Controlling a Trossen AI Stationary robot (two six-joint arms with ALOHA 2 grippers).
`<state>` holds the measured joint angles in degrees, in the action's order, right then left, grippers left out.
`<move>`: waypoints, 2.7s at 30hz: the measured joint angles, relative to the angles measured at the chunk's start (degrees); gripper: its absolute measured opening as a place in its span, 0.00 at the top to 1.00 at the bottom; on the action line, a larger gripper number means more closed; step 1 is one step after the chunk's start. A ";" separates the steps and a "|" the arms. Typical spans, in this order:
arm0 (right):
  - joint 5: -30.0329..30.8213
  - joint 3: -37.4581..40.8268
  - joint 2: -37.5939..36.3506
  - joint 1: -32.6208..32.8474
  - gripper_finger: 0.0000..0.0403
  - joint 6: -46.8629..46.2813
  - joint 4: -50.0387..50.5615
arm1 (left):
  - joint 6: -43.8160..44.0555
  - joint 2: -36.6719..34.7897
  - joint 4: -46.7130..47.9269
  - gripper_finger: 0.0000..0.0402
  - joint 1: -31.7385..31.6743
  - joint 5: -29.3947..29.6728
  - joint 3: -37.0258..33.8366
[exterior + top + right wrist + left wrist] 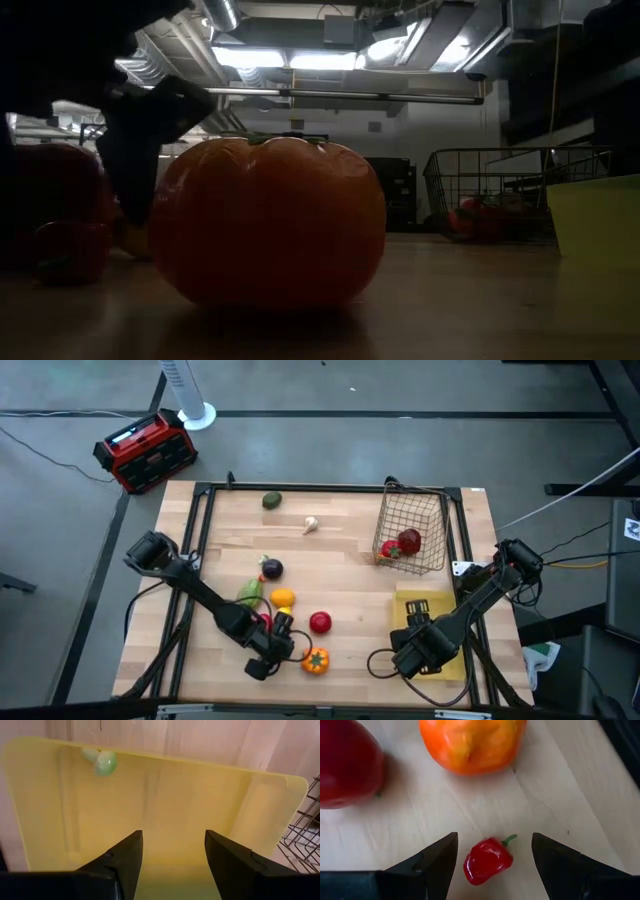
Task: Sort produce into baskets
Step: Put the red chili pepper into the yellow bin
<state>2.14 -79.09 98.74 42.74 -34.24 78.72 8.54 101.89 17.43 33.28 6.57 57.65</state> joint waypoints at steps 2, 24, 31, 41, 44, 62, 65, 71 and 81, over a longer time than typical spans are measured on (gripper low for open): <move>0.02 0.00 0.00 0.00 0.47 0.00 -0.05 | -0.18 0.60 0.00 0.38 0.02 0.00 0.00; 0.67 0.00 0.00 0.00 0.47 0.06 -3.19 | -1.01 2.20 1.05 0.67 -0.04 0.74 0.00; 6.83 0.00 0.00 0.00 0.48 2.54 -6.07 | 1.54 0.33 -0.53 0.66 -0.99 0.75 0.09; 23.07 0.00 0.00 0.00 0.48 13.58 -10.59 | 3.66 -2.84 -0.55 0.66 -6.60 0.74 4.92; 29.70 0.00 0.00 -0.01 0.48 17.30 -13.22 | 5.55 -3.06 -1.50 0.66 -8.87 0.74 6.53; 39.28 0.00 0.00 -6.97 0.48 47.99 -38.86 | 11.27 -3.06 -22.13 0.64 -16.22 -0.48 6.93; 37.46 0.00 0.00 -8.33 0.48 51.70 -42.04 | 11.28 -3.06 -23.46 0.64 -16.48 -0.54 6.93; 35.34 0.00 0.00 -9.42 0.48 58.04 -45.83 | 11.28 -3.06 -24.33 0.64 -16.94 -0.52 6.93; 34.70 0.00 0.00 -9.42 0.48 60.39 -47.21 | 11.66 -3.06 -26.05 0.64 -17.19 -0.51 6.93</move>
<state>36.84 -79.09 98.74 33.32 26.15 31.51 20.20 98.83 -8.62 16.09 6.05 64.58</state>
